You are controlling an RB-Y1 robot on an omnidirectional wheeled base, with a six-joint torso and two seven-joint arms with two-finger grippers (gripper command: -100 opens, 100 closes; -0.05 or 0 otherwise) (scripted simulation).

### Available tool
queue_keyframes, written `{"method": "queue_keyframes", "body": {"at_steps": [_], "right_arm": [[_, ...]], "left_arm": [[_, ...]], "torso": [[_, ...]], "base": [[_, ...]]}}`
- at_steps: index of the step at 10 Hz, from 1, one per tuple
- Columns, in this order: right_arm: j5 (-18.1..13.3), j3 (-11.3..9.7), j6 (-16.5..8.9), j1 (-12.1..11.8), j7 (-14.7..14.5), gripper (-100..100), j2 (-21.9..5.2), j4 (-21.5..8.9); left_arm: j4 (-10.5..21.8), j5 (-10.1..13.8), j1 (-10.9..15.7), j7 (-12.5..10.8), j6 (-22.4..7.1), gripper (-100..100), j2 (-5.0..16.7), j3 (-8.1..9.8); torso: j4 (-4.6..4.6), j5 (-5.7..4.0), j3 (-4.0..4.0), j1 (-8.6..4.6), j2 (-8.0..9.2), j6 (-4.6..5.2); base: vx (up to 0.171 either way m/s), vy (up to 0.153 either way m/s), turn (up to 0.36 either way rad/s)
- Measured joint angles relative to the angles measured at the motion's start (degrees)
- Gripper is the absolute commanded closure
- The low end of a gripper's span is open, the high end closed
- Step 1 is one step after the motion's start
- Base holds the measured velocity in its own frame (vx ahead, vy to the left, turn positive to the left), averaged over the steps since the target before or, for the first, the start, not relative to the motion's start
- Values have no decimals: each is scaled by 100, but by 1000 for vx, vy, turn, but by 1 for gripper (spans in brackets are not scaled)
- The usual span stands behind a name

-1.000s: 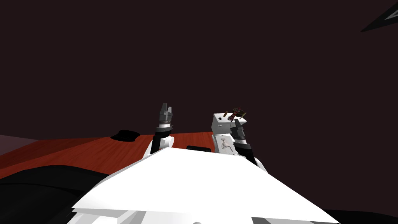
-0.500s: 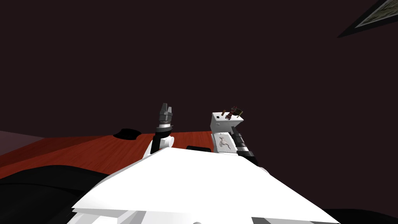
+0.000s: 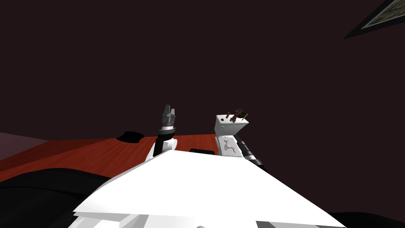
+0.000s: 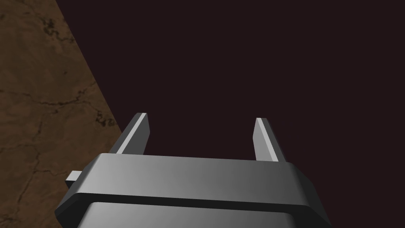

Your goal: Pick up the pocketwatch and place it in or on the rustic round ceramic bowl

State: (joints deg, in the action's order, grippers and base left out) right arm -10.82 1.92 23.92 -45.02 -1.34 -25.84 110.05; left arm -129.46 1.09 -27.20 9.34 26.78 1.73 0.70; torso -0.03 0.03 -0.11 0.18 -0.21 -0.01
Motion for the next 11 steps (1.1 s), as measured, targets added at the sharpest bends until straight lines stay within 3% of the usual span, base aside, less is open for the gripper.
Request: {"method": "queue_keyframes", "body": {"at_steps": [5,11], "right_arm": [[-397,11,-422,-236,-414,-100,-907,-298],[-890,1,-863,-322,-1071,-100,-1934,-760]], "left_arm": [[0,0,-1,0,0,0,0,0],[-1,0,-1,0,0,0,0,0]], "torso": [[-5,5,-13,19,-23,-1],[-12,5,-30,18,-50,-2]], "base": [[99,86,3],[167,92,14]]}}
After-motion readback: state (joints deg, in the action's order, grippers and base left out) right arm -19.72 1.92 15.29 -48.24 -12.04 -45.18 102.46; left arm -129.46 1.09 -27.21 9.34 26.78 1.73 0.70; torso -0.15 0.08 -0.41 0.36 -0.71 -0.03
